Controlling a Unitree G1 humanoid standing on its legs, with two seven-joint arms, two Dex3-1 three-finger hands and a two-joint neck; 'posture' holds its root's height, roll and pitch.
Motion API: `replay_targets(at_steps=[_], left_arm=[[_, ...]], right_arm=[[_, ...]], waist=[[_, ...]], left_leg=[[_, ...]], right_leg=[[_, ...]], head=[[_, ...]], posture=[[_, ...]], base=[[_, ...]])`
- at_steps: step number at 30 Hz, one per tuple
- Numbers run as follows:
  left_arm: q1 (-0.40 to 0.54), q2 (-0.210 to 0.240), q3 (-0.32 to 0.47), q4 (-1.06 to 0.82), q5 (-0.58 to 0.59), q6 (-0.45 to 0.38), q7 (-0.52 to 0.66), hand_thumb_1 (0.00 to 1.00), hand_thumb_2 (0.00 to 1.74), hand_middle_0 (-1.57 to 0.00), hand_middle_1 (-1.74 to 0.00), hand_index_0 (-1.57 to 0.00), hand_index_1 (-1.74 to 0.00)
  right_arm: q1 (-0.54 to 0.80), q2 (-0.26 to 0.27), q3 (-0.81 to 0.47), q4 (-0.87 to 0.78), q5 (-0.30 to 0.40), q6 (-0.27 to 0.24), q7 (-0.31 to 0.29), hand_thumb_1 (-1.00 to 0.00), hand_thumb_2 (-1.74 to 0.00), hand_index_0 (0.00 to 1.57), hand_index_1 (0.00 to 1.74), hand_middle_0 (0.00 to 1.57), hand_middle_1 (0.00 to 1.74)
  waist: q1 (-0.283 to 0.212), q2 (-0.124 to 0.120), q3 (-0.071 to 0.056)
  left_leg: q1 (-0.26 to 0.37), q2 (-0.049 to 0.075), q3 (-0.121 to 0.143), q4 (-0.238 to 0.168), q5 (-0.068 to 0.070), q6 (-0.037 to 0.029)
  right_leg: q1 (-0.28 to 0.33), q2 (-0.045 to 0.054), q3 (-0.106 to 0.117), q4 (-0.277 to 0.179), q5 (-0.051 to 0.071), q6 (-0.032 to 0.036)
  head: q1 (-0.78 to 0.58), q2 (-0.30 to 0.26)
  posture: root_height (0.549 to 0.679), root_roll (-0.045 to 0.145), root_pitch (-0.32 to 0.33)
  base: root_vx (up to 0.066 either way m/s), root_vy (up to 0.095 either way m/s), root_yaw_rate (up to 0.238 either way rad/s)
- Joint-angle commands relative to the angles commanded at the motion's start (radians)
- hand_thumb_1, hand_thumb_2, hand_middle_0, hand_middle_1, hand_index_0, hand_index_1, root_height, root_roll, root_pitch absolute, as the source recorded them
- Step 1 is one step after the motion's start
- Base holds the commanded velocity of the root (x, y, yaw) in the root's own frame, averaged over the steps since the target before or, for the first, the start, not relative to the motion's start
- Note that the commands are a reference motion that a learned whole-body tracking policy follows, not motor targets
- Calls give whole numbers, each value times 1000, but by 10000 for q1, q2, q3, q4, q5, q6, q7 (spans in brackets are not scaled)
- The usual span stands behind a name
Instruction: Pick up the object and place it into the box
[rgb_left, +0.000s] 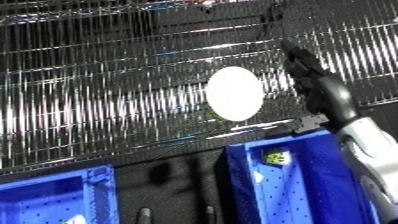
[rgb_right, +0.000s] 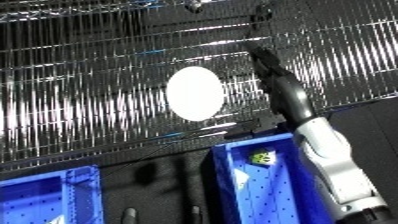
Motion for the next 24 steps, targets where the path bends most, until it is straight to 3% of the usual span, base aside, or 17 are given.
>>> replay_targets(at_steps=[13, 24], left_arm=[[164, -80, -243, -397, -102, 44, 25, 0, 0, 0, 0, 0, 0], [221, -143, -389, -659, -132, 12, 86, 0, 0, 0, 0, 0, 0]], right_arm=[[-684, 386, 364, -42, -11, 136, -52, 0, 0, 0, 0, 0, 0], [-788, 668, 577, -68, -103, 380, 268, -550, -957, 864, 957, 864, 957]], waist=[[248, 187, 0], [332, 260, 0]], left_leg=[[-273, -116, -57, -21, 72, 50], [-268, -129, -120, -189, 184, 39]], right_leg=[[-276, -62, -69, 134, -30, -38], [-309, -73, -105, 98, -43, -78]], head=[[248, 116], [330, 131]], posture=[[634, 69, 126], [635, 73, 131]], base=[[12, 15, 37], [-7, 1, 24]])
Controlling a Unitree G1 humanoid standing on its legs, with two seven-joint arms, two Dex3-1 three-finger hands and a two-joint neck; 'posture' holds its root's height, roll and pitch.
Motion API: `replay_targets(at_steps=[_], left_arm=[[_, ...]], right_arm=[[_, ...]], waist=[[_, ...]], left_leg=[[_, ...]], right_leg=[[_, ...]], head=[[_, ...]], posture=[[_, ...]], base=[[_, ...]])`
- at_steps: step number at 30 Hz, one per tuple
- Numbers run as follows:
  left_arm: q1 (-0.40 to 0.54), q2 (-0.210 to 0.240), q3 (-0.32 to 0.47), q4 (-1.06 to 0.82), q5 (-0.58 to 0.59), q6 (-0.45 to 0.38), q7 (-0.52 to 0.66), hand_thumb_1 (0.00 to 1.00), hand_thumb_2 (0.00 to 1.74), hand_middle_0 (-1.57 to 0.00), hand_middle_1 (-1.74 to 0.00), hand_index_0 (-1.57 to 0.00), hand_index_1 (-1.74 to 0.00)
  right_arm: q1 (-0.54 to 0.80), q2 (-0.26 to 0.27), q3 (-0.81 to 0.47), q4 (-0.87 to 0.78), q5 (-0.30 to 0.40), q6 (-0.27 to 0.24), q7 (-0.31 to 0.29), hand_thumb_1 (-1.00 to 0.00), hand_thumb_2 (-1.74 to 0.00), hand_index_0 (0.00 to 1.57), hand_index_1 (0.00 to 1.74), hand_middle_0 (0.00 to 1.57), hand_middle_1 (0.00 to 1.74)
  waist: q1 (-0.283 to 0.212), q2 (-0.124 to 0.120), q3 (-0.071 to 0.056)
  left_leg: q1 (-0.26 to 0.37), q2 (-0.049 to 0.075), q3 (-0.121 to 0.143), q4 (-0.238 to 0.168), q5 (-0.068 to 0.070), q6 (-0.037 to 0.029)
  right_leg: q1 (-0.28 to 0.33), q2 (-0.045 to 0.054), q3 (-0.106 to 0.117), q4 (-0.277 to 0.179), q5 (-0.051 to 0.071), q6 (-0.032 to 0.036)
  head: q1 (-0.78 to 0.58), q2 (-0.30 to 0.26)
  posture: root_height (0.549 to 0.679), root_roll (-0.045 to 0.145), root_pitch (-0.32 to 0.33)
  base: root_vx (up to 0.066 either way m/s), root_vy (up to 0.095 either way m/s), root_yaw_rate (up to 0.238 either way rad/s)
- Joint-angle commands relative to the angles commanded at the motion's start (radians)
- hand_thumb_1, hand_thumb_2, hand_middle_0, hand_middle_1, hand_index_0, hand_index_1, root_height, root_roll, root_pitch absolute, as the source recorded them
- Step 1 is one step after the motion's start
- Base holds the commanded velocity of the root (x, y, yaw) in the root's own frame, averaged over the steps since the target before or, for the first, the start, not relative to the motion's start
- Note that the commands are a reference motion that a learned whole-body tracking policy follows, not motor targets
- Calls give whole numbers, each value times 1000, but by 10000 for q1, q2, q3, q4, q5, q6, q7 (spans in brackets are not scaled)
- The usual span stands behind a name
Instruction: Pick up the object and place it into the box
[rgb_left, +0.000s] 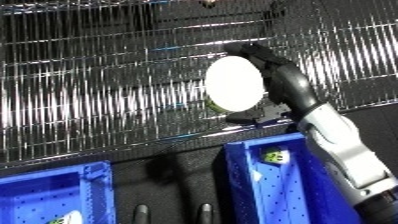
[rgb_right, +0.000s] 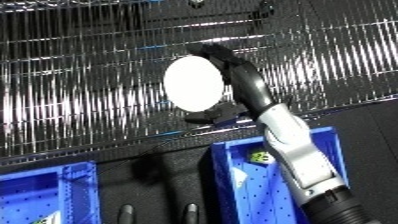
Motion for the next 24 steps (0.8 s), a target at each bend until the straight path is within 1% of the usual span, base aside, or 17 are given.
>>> replay_targets(at_steps=[3, 9, 13, 16, 18, 21, 24], left_arm=[[3, -7, -24, -25, -19, 3, 18, 0, 0, 0, 0, 0, 0], [-16, -36, -29, 21, -36, -45, 37, 0, 0, 0, 0, 0, 0], [-7, -64, 1, 34, -58, -108, 32, 0, 0, 0, 0, 0, 0], [8, -89, 60, 56, -100, -146, 25, 0, 0, 0, 0, 0, 0], [57, -111, 150, 64, -148, -156, 40, 0, 0, 0, 0, 0, 0], [171, -139, 350, 53, -274, -140, 135, 0, 0, 0, 0, 0, 0], [296, -177, 618, 100, -299, -74, 240, 0, 0, 0, 0, 0, 0]], right_arm=[[30, 13, -11, 87, 26, 14, 90, -700, -1218, 1099, 1218, 1099, 1218], [57, 56, -50, 226, 23, 3, 173, -1000, -1740, 1570, 1740, 1570, 1740], [125, 14, -72, 222, 15, -58, 191, -1000, -1740, 1570, 1740, 1570, 1740], [212, -52, -81, -43, -89, -267, 46, -1000, -1740, 1570, 1740, 1570, 1740], [321, -152, -147, -425, -418, -506, -236, -1000, -1740, 1570, 1740, 1570, 1740], [573, -384, -316, -1237, -1258, -799, -707, -1000, -1740, 1570, 1740, 1570, 1740], [1020, -670, -543, -2421, -1842, -780, -1106, -1000, -1740, 1570, 1740, 1570, 1740]], waist=[[-1, 11, 0], [-22, 8, 0], [-59, -3, 0], [-129, -38, 0], [-206, -86, 0], [-369, -197, 0], [-607, -355, 0]], left_leg=[[15, 20, -7, -50, 41, -14], [61, 60, -13, -144, 111, -38], [103, 99, -2, -208, 142, -53], [172, 133, 13, -291, 166, -75], [235, 163, 35, -348, 174, -95], [319, 220, 90, -363, 130, -115], [396, 300, 167, -293, 33, -105]], right_leg=[[13, -7, -8, -36, 14, -2], [36, 12, -9, -108, 46, -7], [50, 15, 5, -149, 58, -13], [91, 35, 34, -236, 83, -1], [146, 65, 60, -328, 108, 16], [226, 122, 117, -464, 160, 59], [284, 205, 211, -532, 188, 90]], head=[[10, 24], [-33, 20], [6, 205], [25, 296], [41, 359], [203, 466], [183, 555]], posture=[[635, 74, 132], [636, 75, 132], [636, 75, 131], [637, 75, 131], [638, 75, 132], [639, 73, 131], [640, 70, 129]], base=[[-23, -2, -3], [-27, -6, -9], [-26, -6, -19], [-30, 1, -56], [-30, 12, -103], [-25, 28, -145], [-21, 40, -200]])
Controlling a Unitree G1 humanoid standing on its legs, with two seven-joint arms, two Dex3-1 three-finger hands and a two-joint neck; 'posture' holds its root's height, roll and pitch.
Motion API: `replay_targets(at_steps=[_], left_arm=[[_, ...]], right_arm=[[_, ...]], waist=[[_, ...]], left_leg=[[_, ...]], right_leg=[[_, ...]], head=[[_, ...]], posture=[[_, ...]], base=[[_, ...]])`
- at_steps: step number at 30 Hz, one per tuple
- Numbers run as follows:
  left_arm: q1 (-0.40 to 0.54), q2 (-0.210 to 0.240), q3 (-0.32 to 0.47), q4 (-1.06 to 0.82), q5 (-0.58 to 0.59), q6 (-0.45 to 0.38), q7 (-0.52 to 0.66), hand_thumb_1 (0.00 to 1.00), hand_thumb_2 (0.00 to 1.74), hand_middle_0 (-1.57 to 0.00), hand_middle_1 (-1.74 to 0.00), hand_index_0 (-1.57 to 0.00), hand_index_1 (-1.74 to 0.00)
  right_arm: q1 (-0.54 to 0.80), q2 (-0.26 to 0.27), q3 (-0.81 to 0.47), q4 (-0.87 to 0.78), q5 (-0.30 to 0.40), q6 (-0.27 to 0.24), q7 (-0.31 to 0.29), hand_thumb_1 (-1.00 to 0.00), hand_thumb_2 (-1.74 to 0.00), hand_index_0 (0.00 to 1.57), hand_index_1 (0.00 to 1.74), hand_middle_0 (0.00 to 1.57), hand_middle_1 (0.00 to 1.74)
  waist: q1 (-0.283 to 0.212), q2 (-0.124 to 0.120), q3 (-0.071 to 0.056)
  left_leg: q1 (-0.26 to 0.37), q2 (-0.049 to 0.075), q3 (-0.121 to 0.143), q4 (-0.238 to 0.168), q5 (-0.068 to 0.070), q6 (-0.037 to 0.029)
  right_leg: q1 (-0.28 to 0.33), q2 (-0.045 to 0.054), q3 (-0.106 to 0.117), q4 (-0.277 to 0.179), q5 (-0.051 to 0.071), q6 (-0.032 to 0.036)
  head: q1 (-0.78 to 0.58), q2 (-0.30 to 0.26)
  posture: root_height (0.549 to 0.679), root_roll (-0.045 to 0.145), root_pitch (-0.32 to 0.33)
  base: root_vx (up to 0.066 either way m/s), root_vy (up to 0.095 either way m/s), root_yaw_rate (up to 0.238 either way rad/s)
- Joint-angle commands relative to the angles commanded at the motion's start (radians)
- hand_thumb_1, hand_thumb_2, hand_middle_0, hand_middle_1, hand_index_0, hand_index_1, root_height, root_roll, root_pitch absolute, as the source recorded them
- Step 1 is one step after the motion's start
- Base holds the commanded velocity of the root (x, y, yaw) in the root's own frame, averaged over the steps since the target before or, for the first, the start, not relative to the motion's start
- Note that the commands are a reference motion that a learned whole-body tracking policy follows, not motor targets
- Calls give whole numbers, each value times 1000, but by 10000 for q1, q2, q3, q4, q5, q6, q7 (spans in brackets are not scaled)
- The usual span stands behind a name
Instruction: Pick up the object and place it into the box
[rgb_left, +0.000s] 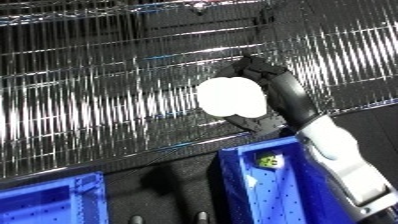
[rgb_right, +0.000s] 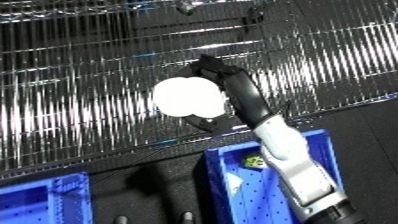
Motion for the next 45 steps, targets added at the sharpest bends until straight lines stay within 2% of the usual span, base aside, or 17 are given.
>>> replay_targets(at_steps=[4, 8, 13, 20, 26, 30, 35, 41, 45], left_arm=[[80, -78, 368, 132, -42, 45, 138, 0, 0, 0, 0, 0, 0], [144, -172, 669, 314, 7, -60, 202, 0, 0, 0, 0, 0, 0], [193, -262, 951, 376, 22, -228, 309, 0, 0, 0, 0, 0, 0], [107, -325, 1311, 492, -59, -335, 295, 0, 0, 0, 0, 0, 0], [141, -459, 1317, 655, -384, -402, 195, 0, 0, 0, 0, 0, 0], [173, -548, 1180, 728, -621, -461, 165, 0, 0, 0, 0, 0, 0], [137, -608, 852, 857, -791, -586, 123, 0, 0, 0, 0, 0, 0], [99, -548, 500, 1037, -868, -591, -36, 0, 0, 0, 0, 0, 0], [-13, -470, 279, 1274, -858, -588, -308, 0, 0, 0, 0, 0, 0]], right_arm=[[956, -423, -688, -1748, 64, -4, -439, -1000, -1740, 1570, 1740, 1570, 1740], [2002, -655, -1491, -2868, 166, -380, -861, -1000, -1740, 1570, 1740, 1570, 1740], [3299, -705, -2621, -3917, 76, -896, -1565, -1000, -1740, 1570, 1740, 1570, 1740], [4763, -515, -3919, -4362, 7, -1600, -2846, -1000, -1740, 1570, 1740, 1570, 1740], [5858, -336, -4608, -3481, -58, -1866, -3850, -1000, -1740, 1570, 1740, 1570, 1740], [6212, -360, -4561, -2425, 370, -2005, -3756, -1000, -1740, 1570, 1740, 1570, 1740], [6274, -502, -4279, -704, 1139, -1966, -3291, -1000, -1740, 1570, 1740, 1570, 1740], [5941, -601, -3769, 1548, 2236, -1354, -2454, -1000, -1740, 1570, 1740, 1570, 1740], [5677, -553, -3652, 3244, 2538, -852, -1871, -1000, -1740, 1570, 1740, 1570, 1740]], waist=[[-349, -238, 0], [-668, -414, 0], [-1038, -532, 0], [-1501, -558, 0], [-1833, -489, 0], [-1981, -436, 0], [-2078, -297, 0], [-1959, -112, 0], [-1791, 43, 0]], left_leg=[[115, 121, 143, 109, -123, 29], [230, 215, 271, 221, -236, 62], [447, 261, 424, 234, -355, 78], [852, 324, 691, 18, -437, 51], [1115, 333, 888, -138, -497, 25], [1201, 333, 1012, -140, -554, 12], [1270, 287, 1060, -72, -648, 10], [1380, 144, 959, -96, -678, 41], [1420, 21, 842, -117, -668, 100]], right_leg=[[94, 138, 153, -69, 23, 24], [208, 256, 287, -29, -13, 37], [379, 359, 433, -43, -54, 64], [664, 461, 614, -315, -14, 124], [794, 551, 748, -554, 66, 162], [813, 608, 840, -736, 165, 164], [817, 668, 944, -769, 175, 119], [927, 731, 983, -824, 173, 50], [974, 725, 970, -781, 155, 17]], head=[[128, 246], [279, 519], [523, 970], [1453, 1217], [2655, 1624], [3625, 1731], [4636, 1548], [5463, 638], [5809, 350]], posture=[[640, 66, 123], [640, 61, 114], [641, 59, 102], [644, 59, 93], [646, 60, 91], [647, 62, 92], [647, 65, 89], [648, 68, 82], [648, 70, 76]], base=[[-22, 31, -226], [-18, 17, -201], [-6, 5, -154], [-7, 4, -169], [3, 12, -173], [-4, 9, -132], [8, 17, -67], [18, 9, 13], [19, -14, 73]])
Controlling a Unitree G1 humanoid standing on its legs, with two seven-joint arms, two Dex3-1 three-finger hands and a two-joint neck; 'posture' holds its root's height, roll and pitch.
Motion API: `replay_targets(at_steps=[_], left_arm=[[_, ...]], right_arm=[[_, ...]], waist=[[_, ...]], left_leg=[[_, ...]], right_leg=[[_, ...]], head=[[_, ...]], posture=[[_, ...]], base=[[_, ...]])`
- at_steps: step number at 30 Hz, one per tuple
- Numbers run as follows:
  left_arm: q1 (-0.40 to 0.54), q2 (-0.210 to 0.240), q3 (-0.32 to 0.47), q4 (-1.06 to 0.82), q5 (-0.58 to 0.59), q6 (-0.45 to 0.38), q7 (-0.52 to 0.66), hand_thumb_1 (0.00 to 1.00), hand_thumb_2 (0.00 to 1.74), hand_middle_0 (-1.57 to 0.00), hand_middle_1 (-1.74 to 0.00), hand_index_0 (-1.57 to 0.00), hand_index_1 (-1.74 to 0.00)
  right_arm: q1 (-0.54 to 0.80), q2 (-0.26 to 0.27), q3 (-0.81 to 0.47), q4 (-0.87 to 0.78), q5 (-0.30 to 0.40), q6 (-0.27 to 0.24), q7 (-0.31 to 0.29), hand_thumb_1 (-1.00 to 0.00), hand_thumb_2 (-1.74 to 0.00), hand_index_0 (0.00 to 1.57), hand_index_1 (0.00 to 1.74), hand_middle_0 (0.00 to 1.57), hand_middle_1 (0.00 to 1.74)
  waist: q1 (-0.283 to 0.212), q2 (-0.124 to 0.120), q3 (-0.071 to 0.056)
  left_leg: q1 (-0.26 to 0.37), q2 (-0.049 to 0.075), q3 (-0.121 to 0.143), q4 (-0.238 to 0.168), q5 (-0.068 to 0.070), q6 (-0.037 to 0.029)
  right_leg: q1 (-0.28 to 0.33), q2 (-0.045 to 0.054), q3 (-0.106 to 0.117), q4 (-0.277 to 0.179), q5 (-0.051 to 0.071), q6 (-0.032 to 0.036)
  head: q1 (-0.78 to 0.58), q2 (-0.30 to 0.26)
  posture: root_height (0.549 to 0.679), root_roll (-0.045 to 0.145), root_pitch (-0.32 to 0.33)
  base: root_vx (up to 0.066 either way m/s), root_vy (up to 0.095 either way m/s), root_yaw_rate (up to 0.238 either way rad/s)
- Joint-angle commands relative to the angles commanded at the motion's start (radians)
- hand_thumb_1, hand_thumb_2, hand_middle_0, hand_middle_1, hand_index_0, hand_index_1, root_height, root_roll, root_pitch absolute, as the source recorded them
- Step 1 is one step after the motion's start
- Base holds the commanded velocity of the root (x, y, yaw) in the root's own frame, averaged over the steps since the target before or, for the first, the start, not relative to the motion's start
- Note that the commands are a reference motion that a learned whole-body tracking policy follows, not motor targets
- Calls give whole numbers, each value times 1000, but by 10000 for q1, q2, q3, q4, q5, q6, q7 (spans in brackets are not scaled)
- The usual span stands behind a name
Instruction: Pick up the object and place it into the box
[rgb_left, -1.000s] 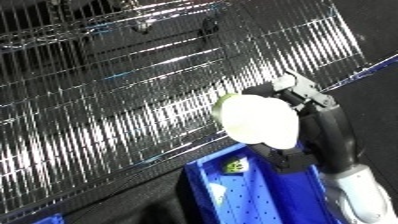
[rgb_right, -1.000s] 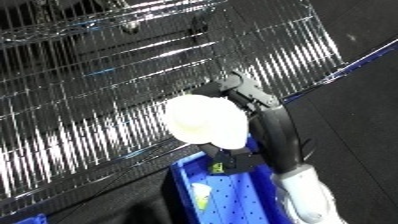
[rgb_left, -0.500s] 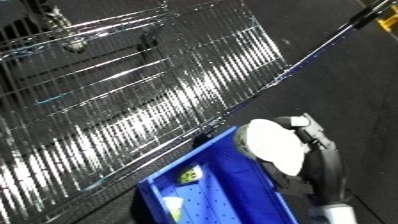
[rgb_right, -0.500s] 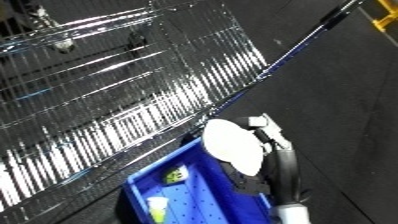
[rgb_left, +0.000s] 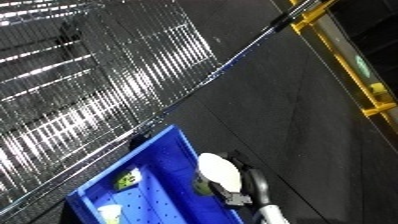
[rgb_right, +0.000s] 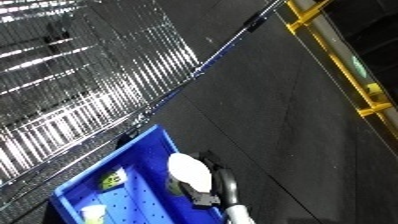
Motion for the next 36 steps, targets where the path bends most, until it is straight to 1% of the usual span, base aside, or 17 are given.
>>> replay_targets(at_steps=[2, 5, 7, 10, 14, 18, 20, 25, 31, 33, 36], left_arm=[[-50, 28, -73, 97, 60, 10, -123, 0, 0, 0, 0, 0, 0], [-113, 59, -149, 219, 174, 18, -245, 0, 0, 0, 0, 0, 0], [-144, 89, -179, 307, 219, 11, -330, 0, 0, 0, 0, 0, 0], [-205, 149, -214, 382, 235, 43, -439, 0, 0, 0, 0, 0, 0], [-264, 207, -221, 377, 232, 125, -532, 0, 0, 0, 0, 0, 0], [-279, 218, -227, 352, 373, 178, -554, 0, 0, 0, 0, 0, 0], [-288, 230, -253, 353, 578, 124, -456, 0, 0, 0, 0, 0, 0], [-350, 297, -230, 399, 701, 92, -346, 0, 0, 0, 0, 0, 0], [-394, 289, -147, 431, 545, 85, -484, 0, 0, 0, 0, 0, 0], [-388, 265, -115, 465, 533, 46, -530, 0, 0, 0, 0, 0, 0], [-342, 232, -37, 521, 646, 8, -607, 0, 0, 0, 0, 0, 0]], right_arm=[[-183, 52, 57, 792, 88, 173, 309, -900, -1566, 1413, 1566, 1413, 1566], [-442, 104, 140, 1659, 151, 347, 644, -750, -1305, 1178, 1305, 1178, 1305], [-593, 110, 182, 2073, 143, 344, 837, -650, -1131, 1020, 1131, 1020, 1131], [-823, 127, 293, 2588, 28, 173, 1094, -500, -870, 785, 870, 785, 870], [-927, 196, 444, 2820, -158, -28, 1256, -300, -522, 471, 522, 471, 522], [-849, 275, 492, 2770, -298, -108, 1341, -100, -174, 157, 174, 157, 174], [-813, 323, 505, 2720, -364, -105, 1342, 0, 0, 0, 0, 0, 0], [-840, 386, 536, 2667, -559, 8, 1195, 0, 0, 0, 0, 0, 0], [-917, 459, 581, 2672, -573, 68, 1297, 0, 0, 0, 0, 0, 0], [-919, 490, 593, 2667, -540, 145, 1443, 0, 0, 0, 0, 0, 0], [-814, 623, 621, 2620, -393, 257, 2002, 0, 0, 0, 0, 0, 0]], waist=[[85, 71, 0], [194, 140, 0], [242, 169, 0], [277, 201, 0], [283, 208, -11], [299, 176, -38], [315, 151, -50], [348, 93, -59], [412, 34, -78], [441, 13, -80], [514, -30, -78]], left_leg=[[16, -62, -52, -14, 13, 32], [37, -141, -118, -31, 32, 63], [46, -183, -157, -25, 37, 74], [60, -231, -198, -18, 52, 86], [61, -260, -229, -32, 85, 86], [50, -255, -256, -51, 127, 73], [42, -245, -273, -69, 153, 63], [27, -213, -308, -137, 234, 39], [38, -171, -361, -194, 303, 13], [31, -160, -400, -185, 320, -7], [48, -147, -500, -163, 347, -47]], right_leg=[[15, -3, -17, 29, -11, -11], [48, -15, -52, 47, -16, -18], [70, -23, -70, 64, -20, -21], [82, -22, -79, 105, -26, -20], [74, -16, -81, 137, -25, -7], [71, -23, -96, 133, 0, 19], [71, -27, -110, 120, 17, 33], [62, -13, -129, 65, 65, 53], [99, -28, -170, 22, 97, 69], [116, -36, -182, 52, 80, 62], [187, -49, -199, 200, -39, 16]], head=[[134, -104], [280, -243], [327, -384], [297, -573], [100, -758], [-168, -940], [-276, -938], [-466, -1030], [-782, -1071], [-1126, -1318], [-2782, -1952]], posture=[[648, 70, 73], [648, 72, 69], [648, 73, 66], [647, 74, 62], [647, 75, 61], [647, 75, 61], [647, 75, 61], [648, 74, 63], [648, 73, 61], [648, 74, 57], [647, 75, 48]], base=[[20, -20, 79], [17, -23, 76], [19, -16, 70], [19, -5, 55], [9, 0, 39], [-7, -7, 38], [-21, -15, 36], [-31, -10, 20], [-37, -8, 32], [-35, -11, 62], [-25, -30, 112]])
